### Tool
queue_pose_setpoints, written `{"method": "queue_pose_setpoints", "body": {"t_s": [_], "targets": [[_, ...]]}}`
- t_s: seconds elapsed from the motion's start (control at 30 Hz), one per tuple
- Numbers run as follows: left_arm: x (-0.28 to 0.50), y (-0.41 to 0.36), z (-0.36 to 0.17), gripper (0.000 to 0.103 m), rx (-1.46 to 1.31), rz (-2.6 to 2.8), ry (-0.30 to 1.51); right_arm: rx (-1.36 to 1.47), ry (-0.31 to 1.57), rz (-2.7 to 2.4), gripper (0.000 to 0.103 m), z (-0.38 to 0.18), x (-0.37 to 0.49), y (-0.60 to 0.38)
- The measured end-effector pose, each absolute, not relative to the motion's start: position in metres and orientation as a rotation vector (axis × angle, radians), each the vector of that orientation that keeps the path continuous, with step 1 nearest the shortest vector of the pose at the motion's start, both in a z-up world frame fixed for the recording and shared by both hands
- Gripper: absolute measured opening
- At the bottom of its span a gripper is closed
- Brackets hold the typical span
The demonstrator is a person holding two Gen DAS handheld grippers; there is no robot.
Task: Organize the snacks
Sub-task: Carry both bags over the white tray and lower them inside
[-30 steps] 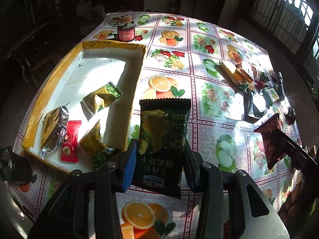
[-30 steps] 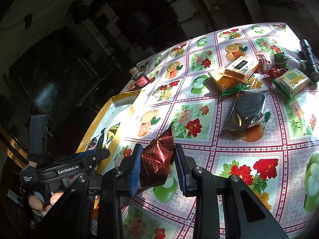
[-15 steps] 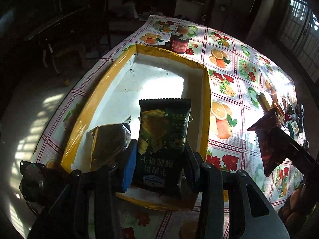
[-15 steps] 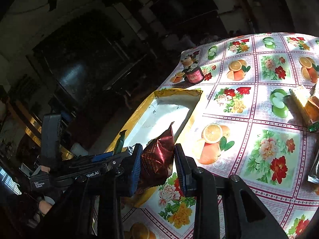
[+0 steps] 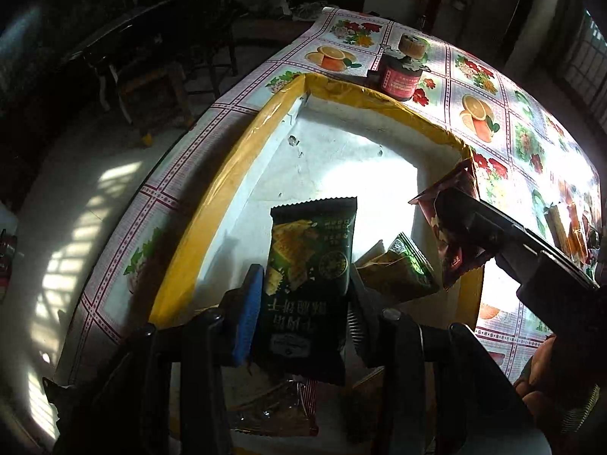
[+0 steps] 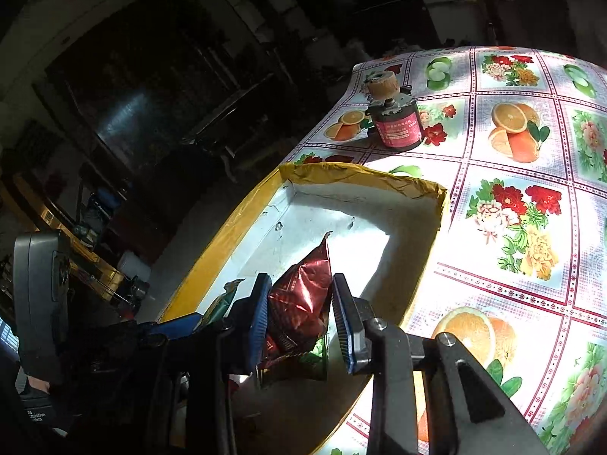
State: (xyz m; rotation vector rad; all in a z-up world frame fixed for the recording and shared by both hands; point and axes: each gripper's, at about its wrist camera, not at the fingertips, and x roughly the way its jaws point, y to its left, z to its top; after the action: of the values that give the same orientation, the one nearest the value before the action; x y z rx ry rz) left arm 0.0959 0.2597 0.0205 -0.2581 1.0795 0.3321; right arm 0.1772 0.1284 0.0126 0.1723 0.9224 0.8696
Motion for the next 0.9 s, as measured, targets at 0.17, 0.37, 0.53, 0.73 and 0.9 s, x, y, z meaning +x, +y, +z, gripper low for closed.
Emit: {"method": "queue_pose_setpoints", "body": {"t_s": [0.17, 0.37, 0.53, 0.73, 0.9], "targets": [[0.104, 0.258, 0.011, 0.040, -0.236, 0.338, 1.107, 0.108, 0.951, 0.857, 0.032, 0.000, 0.182, 0.142], [0.107, 0.253, 0.006, 0.042, -0.208, 0.348, 1.120, 0.027, 0.940, 0.846, 0.034, 0.001, 0.182, 0.151], [0.104, 0.252, 0.010, 0.048, -0.218, 0.334, 1.117, 0.041, 0.930, 0.835, 0.043, 0.006, 0.180, 0.143], [0.091, 0.243, 0.029, 0.063, -0.238, 0.320, 1.068, 0.139, 0.851, 0.797, 0.050, 0.033, 0.164, 0.086], [0.081, 0.214, 0.044, 0.069, -0.252, 0.254, 1.034, 0.236, 0.806, 0.693, 0.057, 0.037, 0.137, 0.009]]}}
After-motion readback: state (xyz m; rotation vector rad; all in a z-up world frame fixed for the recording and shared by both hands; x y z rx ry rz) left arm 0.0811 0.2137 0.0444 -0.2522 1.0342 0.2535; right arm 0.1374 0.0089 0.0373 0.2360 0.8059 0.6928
